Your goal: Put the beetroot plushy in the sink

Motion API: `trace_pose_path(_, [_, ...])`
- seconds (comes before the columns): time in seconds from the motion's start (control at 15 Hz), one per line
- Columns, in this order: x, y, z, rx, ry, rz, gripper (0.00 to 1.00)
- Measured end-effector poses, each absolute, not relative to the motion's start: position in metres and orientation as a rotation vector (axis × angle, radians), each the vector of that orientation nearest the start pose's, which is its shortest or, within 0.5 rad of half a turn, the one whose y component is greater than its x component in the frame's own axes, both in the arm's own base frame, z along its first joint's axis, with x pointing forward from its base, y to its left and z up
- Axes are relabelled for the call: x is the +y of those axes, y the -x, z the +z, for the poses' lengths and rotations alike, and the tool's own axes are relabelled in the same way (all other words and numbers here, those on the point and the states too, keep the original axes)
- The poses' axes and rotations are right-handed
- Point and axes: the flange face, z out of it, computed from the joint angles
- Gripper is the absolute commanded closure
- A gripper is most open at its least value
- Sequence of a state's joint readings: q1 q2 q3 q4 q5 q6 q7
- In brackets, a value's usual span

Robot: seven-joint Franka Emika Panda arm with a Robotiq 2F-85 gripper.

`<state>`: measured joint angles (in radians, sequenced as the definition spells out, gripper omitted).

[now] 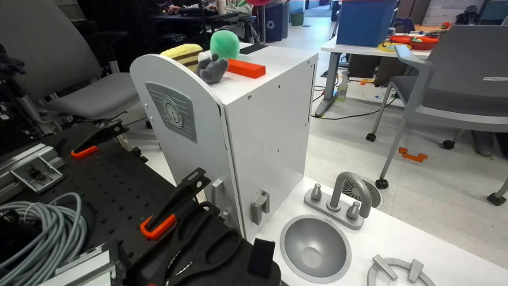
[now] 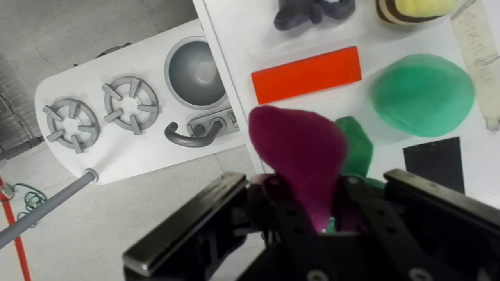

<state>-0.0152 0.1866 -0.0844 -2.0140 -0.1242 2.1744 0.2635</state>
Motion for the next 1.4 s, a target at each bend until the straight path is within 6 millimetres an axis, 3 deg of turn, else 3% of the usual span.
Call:
trace_pose_path(0.67, [-0.109,-0.57,0.357,0.58,3.217,0.092,0.95])
trace_pose_path(1.4, [-0.147,-0.572,0.372,0.709,3.199,0.042,0.95])
